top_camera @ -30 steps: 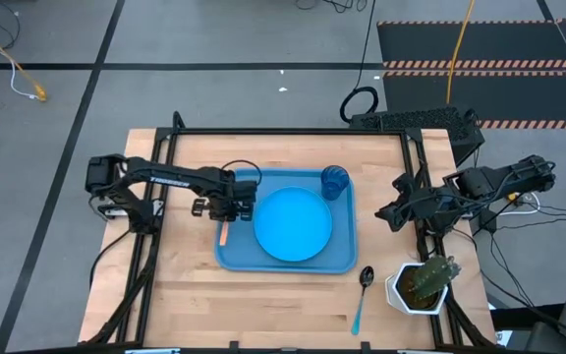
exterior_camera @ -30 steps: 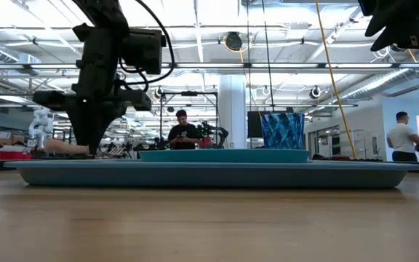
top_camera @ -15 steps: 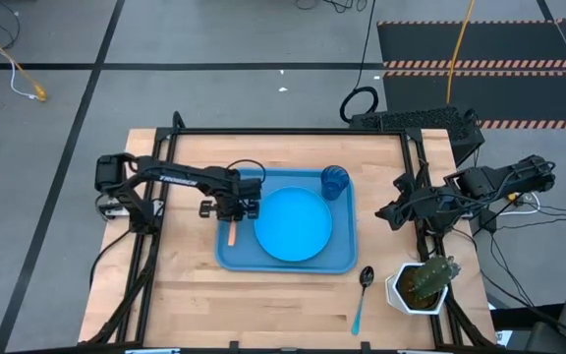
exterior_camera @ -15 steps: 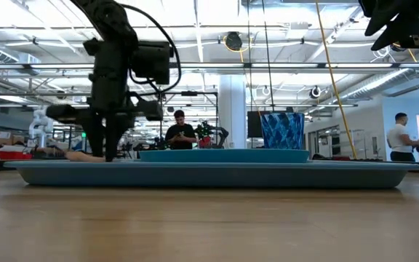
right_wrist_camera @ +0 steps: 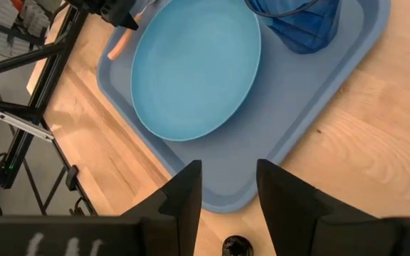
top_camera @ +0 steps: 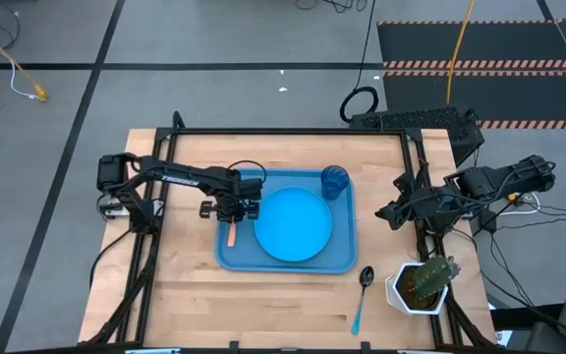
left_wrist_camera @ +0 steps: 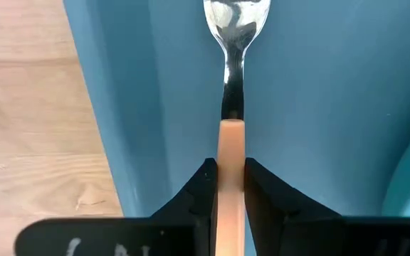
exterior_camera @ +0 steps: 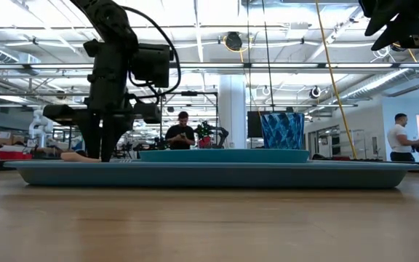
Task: Pick and place plate/cup/fork/spoon on tray
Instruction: Put the brown fork on the blue tray to the left of the blue plate
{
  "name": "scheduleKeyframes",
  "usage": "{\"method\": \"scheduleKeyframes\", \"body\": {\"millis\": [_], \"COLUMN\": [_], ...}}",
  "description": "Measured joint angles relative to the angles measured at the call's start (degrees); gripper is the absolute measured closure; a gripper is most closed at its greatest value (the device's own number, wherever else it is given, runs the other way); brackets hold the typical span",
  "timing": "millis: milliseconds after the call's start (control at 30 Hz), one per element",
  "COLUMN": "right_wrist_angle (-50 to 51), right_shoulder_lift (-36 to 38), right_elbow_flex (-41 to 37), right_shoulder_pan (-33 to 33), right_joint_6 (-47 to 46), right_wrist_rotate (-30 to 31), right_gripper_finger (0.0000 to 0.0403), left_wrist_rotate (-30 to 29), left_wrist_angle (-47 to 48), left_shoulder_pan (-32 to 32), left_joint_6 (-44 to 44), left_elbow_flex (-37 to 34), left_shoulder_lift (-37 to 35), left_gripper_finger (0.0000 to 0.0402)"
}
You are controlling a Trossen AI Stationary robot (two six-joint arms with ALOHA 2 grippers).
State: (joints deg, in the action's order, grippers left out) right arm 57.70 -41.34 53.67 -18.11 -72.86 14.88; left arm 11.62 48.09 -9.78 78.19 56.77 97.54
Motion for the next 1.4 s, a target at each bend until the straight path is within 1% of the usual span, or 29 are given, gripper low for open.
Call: {"method": "scheduleKeyframes", "body": {"millis": [100, 300, 433, 633, 967, 1133, 1300, 1400], "right_wrist_angle": [0.01, -0.01, -0.01, -0.01, -0.01, -0.01, -0.01, -0.01], "right_shoulder_lift": [0.00, 0.00, 0.00, 0.00, 0.00, -0.01, 0.00, -0.02], "right_elbow_flex": [0.00, 0.00, 0.00, 0.00, 0.00, 0.00, 0.00, 0.00], "right_shoulder_pan": [0.00, 0.00, 0.00, -0.02, 0.00, -0.02, 0.00, 0.00], "right_joint_6": [0.00, 0.00, 0.00, 0.02, 0.02, 0.02, 0.02, 0.02], "right_wrist_rotate": [-0.06, -0.13, -0.16, -1.47, -1.54, -1.54, -1.54, -1.54], "right_gripper_finger": [0.0275, 0.0275, 0.0275, 0.0275, 0.0275, 0.0275, 0.0275, 0.0275], "left_wrist_rotate": [0.36, 0.49, 0.61, 0.99, 0.73, 0.34, 0.37, 0.11], "left_wrist_angle": [-0.53, -0.43, -0.38, 0.07, 1.73, 1.05, -2.82, -3.20], "left_shoulder_pan": [0.02, 0.00, 0.00, 0.00, 0.00, 0.49, 1.83, 2.26], "left_joint_6": [0.33, 1.42, 0.82, -1.92, -5.70, -3.59, 0.53, 1.95], "left_elbow_flex": [0.00, 0.00, 0.00, 0.00, -0.02, 0.00, 0.00, 0.00], "left_shoulder_lift": [-0.02, -0.02, -0.02, -0.02, -0.02, -0.03, -0.04, -0.04], "left_gripper_finger": [0.0336, 0.0284, 0.0266, 0.0266, 0.0266, 0.0266, 0.0266, 0.0266]}}
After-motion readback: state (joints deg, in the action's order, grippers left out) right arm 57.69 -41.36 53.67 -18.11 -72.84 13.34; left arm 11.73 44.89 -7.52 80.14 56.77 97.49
